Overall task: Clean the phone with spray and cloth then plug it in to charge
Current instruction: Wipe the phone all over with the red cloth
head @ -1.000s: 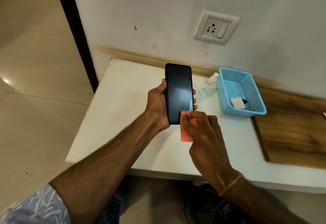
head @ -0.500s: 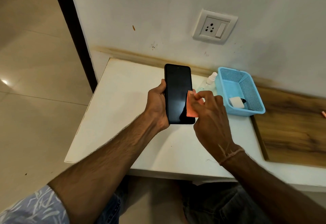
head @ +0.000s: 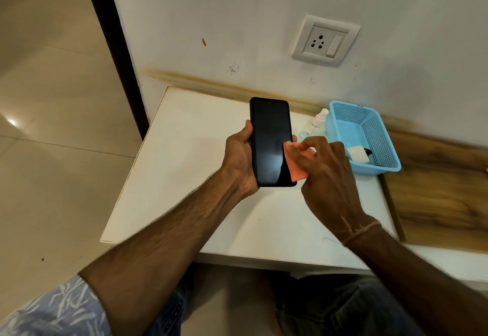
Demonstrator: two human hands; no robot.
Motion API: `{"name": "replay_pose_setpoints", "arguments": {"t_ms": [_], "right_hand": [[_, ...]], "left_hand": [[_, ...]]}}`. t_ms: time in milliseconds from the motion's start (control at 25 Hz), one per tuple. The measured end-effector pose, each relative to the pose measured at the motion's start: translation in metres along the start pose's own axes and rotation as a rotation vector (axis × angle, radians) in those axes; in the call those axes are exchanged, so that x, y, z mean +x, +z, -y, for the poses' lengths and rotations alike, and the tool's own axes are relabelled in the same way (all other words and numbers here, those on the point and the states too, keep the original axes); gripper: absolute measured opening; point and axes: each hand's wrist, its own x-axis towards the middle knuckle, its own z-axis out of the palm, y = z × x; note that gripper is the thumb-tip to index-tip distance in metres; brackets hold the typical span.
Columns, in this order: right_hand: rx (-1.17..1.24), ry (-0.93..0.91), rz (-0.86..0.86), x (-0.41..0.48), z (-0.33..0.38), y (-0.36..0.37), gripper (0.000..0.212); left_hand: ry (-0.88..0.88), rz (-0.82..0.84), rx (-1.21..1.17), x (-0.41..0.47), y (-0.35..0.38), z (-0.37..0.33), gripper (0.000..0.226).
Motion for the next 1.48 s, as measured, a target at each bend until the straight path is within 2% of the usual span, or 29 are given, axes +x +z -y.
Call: {"name": "replay_pose_setpoints", "arguments": {"t_ms": [200,400,480,600,720,920,1000,1080,1280,1480], "right_hand": [[0.093,0.054,-0.024,-0.013,0.017,0.005,0.064],[0.091,-0.054,0.051,-0.047,0.032,0.003,0.075],[0.069,-0.084,0.051,-0.037,0.019,0.000,0.068],[0.037,0.009,0.001,-0.006,0.001,0.001,0.059],[0.066,0.073,-0.033,0.005,0.001,0.006,0.061],[0.118,-0.020,-0.023,-0.041,0.031,0.012,0.057],[0.102,-0.068,0.002,-0.049,0.034,0.011,0.070],[0.037,-0.104,-0.001,-0.038,0.026,0.005,0.063],[-0.042,0.043,-0.053,0.011,0.008,0.003,0.057],[0.058,0.033,-0.056,-0.028,0.027,0.010,0.053]], "left_hand": [[0.007,-0.003,0.001,-0.001,-0.001,0.000,0.071],[-0.014,0.023,-0.033,0.001,-0.005,-0.002,0.074],[-0.003,0.024,-0.048,0.003,-0.005,-0.002,0.075],[0.012,-0.003,-0.012,0.004,-0.004,-0.002,0.071],[-0.002,-0.001,-0.004,0.004,-0.005,-0.001,0.070],[-0.010,0.038,-0.052,0.002,-0.004,-0.003,0.073],[-0.012,0.043,-0.058,0.002,-0.004,-0.001,0.075],[-0.006,0.043,-0.050,0.002,-0.003,-0.001,0.075],[0.023,-0.028,0.003,0.003,-0.004,-0.002,0.066],[0.010,0.032,-0.067,0.001,-0.006,-0.005,0.071]]}}
